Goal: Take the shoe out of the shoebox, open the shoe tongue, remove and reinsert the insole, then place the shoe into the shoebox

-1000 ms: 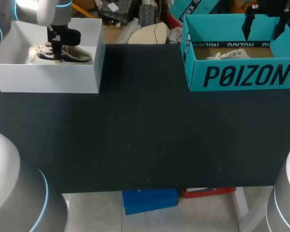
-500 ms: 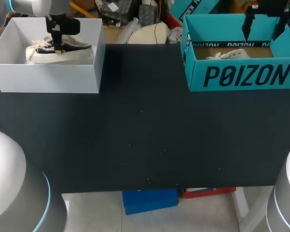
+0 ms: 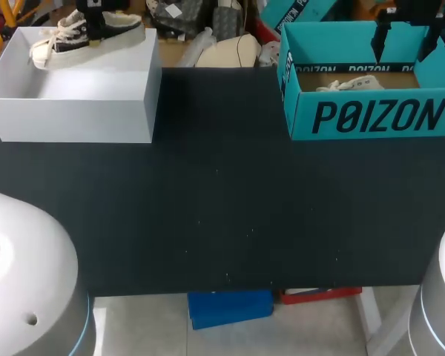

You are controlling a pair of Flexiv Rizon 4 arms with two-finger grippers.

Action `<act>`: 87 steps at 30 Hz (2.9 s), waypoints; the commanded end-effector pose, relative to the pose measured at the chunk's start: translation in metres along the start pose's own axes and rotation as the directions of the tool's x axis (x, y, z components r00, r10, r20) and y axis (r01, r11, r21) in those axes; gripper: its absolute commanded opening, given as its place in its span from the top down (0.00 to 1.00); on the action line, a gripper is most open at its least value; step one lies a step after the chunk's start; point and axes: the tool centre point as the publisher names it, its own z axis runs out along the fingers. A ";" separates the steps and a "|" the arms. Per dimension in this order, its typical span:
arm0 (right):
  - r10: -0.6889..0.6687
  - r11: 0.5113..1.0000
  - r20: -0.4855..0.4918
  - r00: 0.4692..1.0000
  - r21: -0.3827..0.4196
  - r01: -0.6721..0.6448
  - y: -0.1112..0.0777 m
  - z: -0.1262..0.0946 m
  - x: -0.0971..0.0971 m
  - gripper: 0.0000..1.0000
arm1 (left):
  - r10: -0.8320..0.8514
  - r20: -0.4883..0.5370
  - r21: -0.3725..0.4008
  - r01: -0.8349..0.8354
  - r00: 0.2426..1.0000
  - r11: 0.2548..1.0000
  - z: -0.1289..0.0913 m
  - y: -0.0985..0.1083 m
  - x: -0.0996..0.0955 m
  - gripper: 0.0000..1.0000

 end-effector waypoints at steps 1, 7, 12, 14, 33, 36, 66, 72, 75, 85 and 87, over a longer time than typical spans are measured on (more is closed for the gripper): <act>0.000 1.000 0.000 1.000 0.000 0.000 0.000 0.000 0.000 0.00 | -0.028 0.308 0.105 -0.005 0.951 0.994 -0.149 0.004 0.100 1.00; 0.000 1.000 0.000 1.000 0.000 0.000 0.000 0.000 0.000 0.00 | 0.062 0.349 0.116 -0.109 0.935 0.987 -0.174 -0.028 0.172 1.00; 0.000 1.000 0.000 1.000 0.000 0.000 0.000 0.000 0.000 0.00 | 0.110 0.368 0.075 -0.148 0.923 0.986 -0.169 -0.053 0.214 1.00; 0.000 1.000 0.000 1.000 0.000 0.000 0.000 0.000 0.000 0.00 | 0.112 0.373 0.061 -0.144 0.921 0.988 -0.165 -0.061 0.227 1.00; 0.000 1.000 0.000 1.000 0.000 0.000 0.000 0.000 0.000 0.00 | 0.140 0.397 0.008 -0.156 0.907 0.988 -0.083 -0.095 0.327 1.00; 0.000 1.000 0.000 1.000 0.000 0.000 0.000 0.000 0.000 0.00 | 0.155 0.389 0.000 -0.168 0.908 0.986 -0.065 -0.096 0.340 1.00; 0.000 1.000 0.000 1.000 0.000 0.000 0.000 0.000 0.000 0.00 | 0.394 0.294 0.000 -0.412 0.871 0.911 0.081 -0.127 0.401 1.00; 0.000 1.000 0.000 1.000 0.000 0.000 0.000 0.000 0.000 0.00 | 0.371 0.284 -0.003 -0.386 0.884 0.922 0.078 -0.128 0.398 0.00; 0.000 1.000 0.000 1.000 0.000 0.000 0.000 0.000 0.000 0.00 | 0.348 0.262 0.032 -0.369 0.900 0.929 0.064 -0.126 0.396 0.00; 0.000 1.000 0.000 1.000 0.000 0.000 0.000 0.000 0.000 0.00 | 0.285 0.140 0.214 -0.310 0.948 0.926 0.001 -0.116 0.378 0.00; 0.000 1.000 0.000 1.000 0.000 0.000 0.000 0.000 0.000 0.00 | 0.298 0.081 0.256 -0.309 0.951 0.916 -0.007 -0.111 0.372 0.00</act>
